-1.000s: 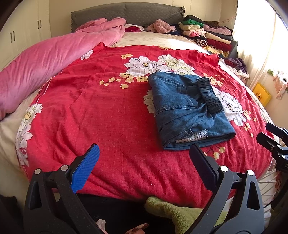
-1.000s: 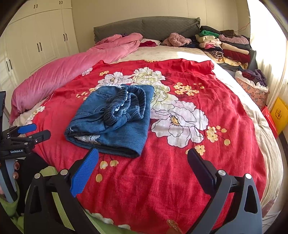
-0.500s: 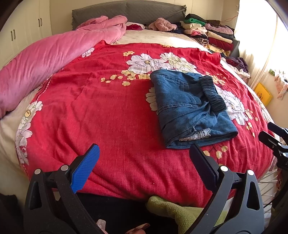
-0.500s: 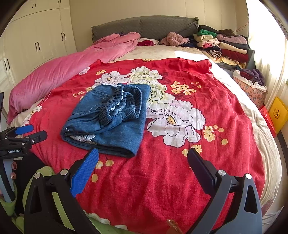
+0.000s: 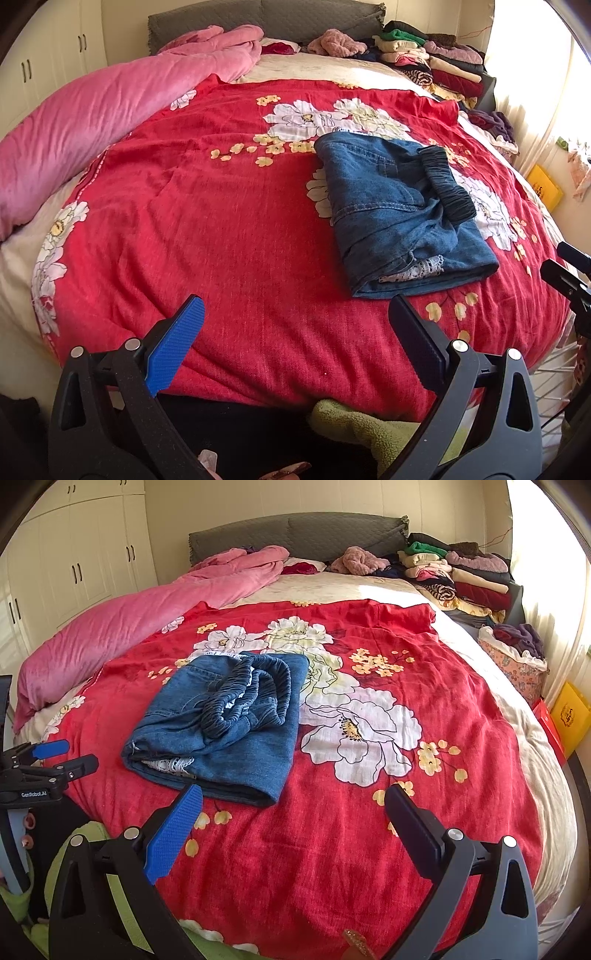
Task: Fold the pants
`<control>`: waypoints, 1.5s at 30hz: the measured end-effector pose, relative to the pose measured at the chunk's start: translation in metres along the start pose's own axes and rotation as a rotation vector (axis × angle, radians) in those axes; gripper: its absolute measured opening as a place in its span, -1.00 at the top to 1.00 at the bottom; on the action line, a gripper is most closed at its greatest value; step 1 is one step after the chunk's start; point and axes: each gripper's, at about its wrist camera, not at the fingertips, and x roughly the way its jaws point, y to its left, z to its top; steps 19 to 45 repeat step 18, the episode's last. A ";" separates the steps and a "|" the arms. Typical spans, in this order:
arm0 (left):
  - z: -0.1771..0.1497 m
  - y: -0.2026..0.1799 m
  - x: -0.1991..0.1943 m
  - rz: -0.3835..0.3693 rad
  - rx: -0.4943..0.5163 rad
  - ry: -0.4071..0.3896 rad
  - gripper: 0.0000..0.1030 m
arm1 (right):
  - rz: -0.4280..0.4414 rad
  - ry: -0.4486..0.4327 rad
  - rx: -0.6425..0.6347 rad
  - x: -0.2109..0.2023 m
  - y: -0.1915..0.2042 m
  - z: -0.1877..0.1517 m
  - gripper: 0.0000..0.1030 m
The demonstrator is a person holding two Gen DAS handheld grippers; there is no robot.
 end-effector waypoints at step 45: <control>0.079 0.156 0.073 0.266 -0.205 0.051 -0.81 | -0.307 0.038 0.290 0.057 -0.204 0.031 -0.91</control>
